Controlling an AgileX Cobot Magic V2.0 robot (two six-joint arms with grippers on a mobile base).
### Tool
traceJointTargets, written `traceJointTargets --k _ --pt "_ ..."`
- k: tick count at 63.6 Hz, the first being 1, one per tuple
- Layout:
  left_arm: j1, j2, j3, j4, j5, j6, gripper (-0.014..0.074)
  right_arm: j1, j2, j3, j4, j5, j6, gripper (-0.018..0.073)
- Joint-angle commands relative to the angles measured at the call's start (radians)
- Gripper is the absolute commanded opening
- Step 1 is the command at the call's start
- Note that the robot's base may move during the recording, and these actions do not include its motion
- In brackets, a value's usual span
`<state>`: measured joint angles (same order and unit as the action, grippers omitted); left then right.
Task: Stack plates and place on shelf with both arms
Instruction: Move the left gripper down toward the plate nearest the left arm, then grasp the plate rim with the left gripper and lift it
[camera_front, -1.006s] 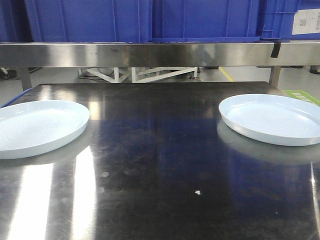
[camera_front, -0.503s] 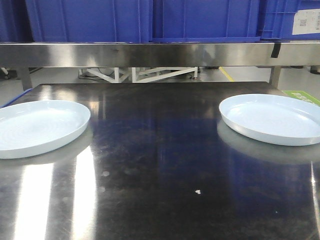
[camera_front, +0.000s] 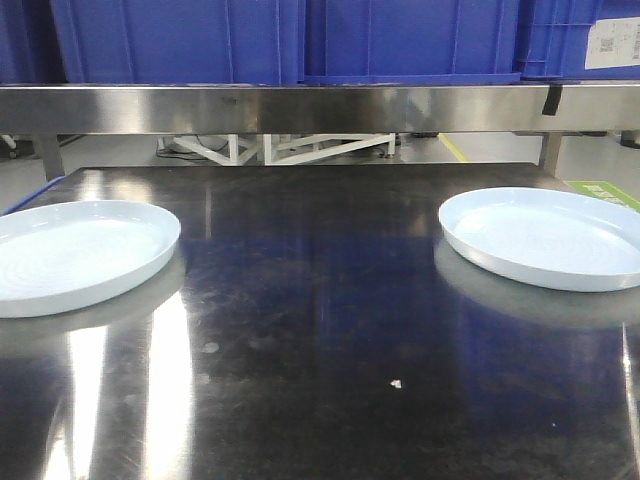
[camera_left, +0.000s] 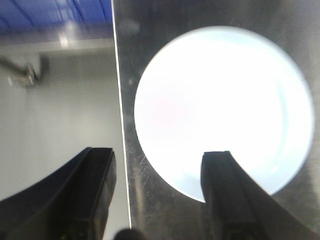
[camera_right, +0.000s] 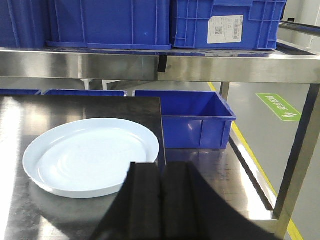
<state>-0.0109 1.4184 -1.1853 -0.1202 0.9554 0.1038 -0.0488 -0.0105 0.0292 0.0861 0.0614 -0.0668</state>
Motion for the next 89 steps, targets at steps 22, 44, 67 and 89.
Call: traceJointTargets --k 22,44,67,89 --pt "0.011 0.293 -0.127 -0.012 -0.010 -0.035 0.0444 -0.002 -0.022 -0.017 0.002 -0.082 -0.007 0.0058" --pt "0.014 0.366 -0.127 -0.012 -0.032 -0.035 0.0444 -0.002 -0.022 -0.017 0.002 -0.082 -0.007 0.0058" --pt "0.014 0.381 -0.127 -0.012 -0.016 -0.035 0.0155 -0.002 -0.022 -0.017 0.002 -0.082 -0.007 0.0058" --pt "0.012 0.341 -0.129 -0.014 -0.012 -0.035 0.0084 -0.002 -0.022 -0.017 0.002 -0.082 -0.007 0.0058"
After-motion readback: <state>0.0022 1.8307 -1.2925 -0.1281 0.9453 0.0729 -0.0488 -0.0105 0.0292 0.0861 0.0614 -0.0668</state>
